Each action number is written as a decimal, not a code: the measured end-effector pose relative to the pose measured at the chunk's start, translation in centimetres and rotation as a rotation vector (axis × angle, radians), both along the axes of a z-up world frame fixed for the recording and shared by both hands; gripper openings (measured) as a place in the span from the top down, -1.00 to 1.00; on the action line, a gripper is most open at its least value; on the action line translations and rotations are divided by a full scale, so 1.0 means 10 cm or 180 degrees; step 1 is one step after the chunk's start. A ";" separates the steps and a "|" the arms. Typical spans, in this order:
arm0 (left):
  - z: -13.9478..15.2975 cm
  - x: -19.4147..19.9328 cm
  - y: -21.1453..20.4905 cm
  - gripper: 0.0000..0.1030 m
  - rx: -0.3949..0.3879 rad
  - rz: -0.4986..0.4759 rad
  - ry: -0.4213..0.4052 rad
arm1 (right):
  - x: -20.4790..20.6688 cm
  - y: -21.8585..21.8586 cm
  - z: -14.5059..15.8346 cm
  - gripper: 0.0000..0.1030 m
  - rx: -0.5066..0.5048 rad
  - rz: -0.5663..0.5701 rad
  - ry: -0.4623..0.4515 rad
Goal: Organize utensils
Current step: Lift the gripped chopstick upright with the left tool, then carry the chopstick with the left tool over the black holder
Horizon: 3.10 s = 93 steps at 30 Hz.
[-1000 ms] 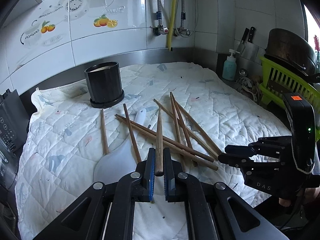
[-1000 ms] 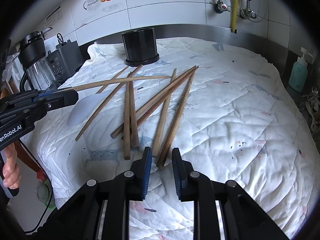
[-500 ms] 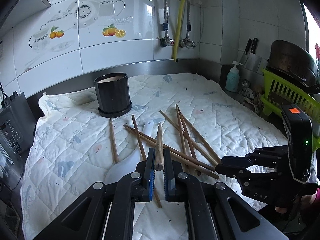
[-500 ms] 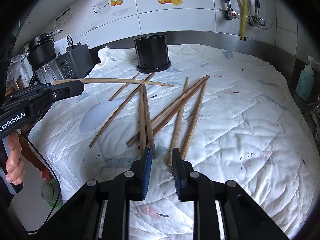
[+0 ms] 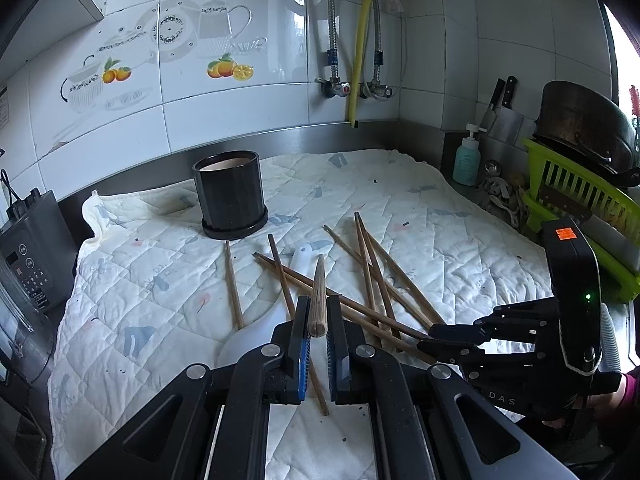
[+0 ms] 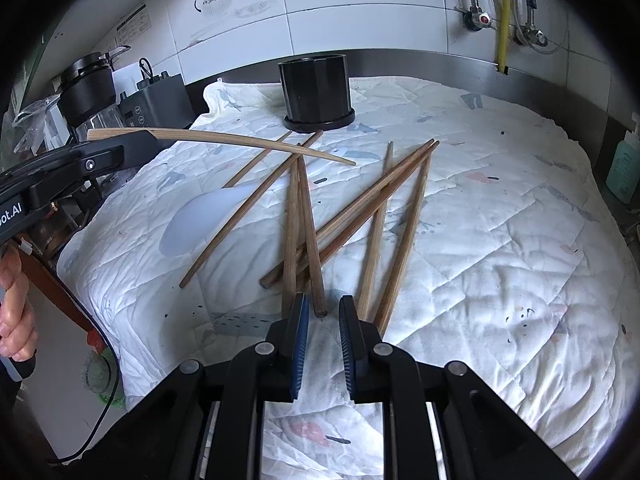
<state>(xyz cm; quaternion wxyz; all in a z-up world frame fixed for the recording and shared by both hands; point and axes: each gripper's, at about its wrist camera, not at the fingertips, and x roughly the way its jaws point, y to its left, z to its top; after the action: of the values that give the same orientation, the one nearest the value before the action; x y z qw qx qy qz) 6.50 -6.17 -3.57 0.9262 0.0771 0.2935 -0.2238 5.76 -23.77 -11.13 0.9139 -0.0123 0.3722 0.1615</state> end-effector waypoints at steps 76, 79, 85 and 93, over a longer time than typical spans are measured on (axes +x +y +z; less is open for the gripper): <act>1.10 0.79 0.72 0.88 -0.0517 0.0584 -0.0484 | 0.82 0.12 1.53 0.81 -0.0052 0.0269 -0.1023; 1.13 0.82 0.72 0.88 -0.0513 0.0587 -0.0503 | 0.86 0.13 1.56 0.81 -0.0066 0.0284 -0.1026; 1.21 0.89 0.71 0.88 -0.0516 0.0606 -0.0552 | 0.91 0.16 1.62 0.81 -0.0092 0.0315 -0.1055; 1.63 1.15 0.68 0.88 -0.0532 0.0582 -0.0843 | 1.04 0.16 1.81 0.81 -0.0056 0.0333 -0.1144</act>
<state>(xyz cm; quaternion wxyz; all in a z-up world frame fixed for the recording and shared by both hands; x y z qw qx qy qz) 17.96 0.63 12.70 0.9764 0.0016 0.1552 -0.1502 16.16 -22.13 7.02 0.9559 -0.0682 0.2032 0.2009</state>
